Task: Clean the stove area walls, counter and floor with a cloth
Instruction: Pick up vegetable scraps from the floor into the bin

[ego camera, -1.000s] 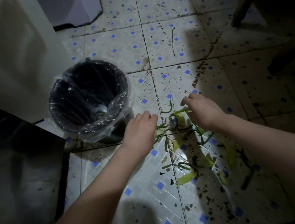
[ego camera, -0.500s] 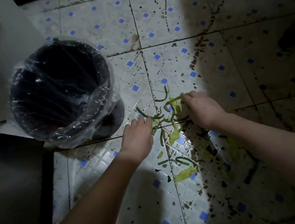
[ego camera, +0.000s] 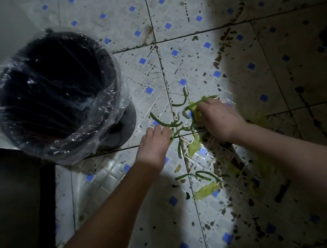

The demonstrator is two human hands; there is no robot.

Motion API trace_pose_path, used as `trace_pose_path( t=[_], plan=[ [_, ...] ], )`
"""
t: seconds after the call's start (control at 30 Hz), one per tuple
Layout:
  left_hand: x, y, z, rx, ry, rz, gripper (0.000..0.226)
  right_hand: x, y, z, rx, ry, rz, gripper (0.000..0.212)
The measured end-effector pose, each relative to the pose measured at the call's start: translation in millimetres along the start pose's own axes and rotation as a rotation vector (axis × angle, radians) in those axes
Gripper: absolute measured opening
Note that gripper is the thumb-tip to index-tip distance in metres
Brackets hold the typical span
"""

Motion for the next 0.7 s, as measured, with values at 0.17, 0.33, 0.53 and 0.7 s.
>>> trace_pose_path(
  t=[0.17, 0.33, 0.53, 0.7],
  plan=[
    [2.3, -2.4, -1.6, 0.013, -0.005, -0.014, 0.06, -8.0, 4.4, -14.0, -0.016, -0.042, -0.014, 0.033],
    [9.9, -2.5, -12.3, 0.041, -0.039, 0.017, 0.052, -9.6, 0.6, -31.1, 0.027, -0.137, 0.065, 0.032],
    [20.3, -9.2, -29.7, 0.094, -0.068, 0.071, 0.05, -20.7, 11.9, -55.7, 0.049, -0.294, -0.065, 0.045],
    [30.9, -9.5, -35.6, 0.113, -0.07, 0.104, 0.043, -29.8, 28.7, -61.7, 0.286, -0.286, -0.177, 0.065]
  ],
)
Point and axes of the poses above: each hand's wrist, its own x-axis away from the middle knuckle, its own y-axis out of the palm, z = x × y, the point moved 3 cm from there along -x, towards the middle knuckle, and after that the axes turned 15 degrees about -z, right-handed, at the moved point
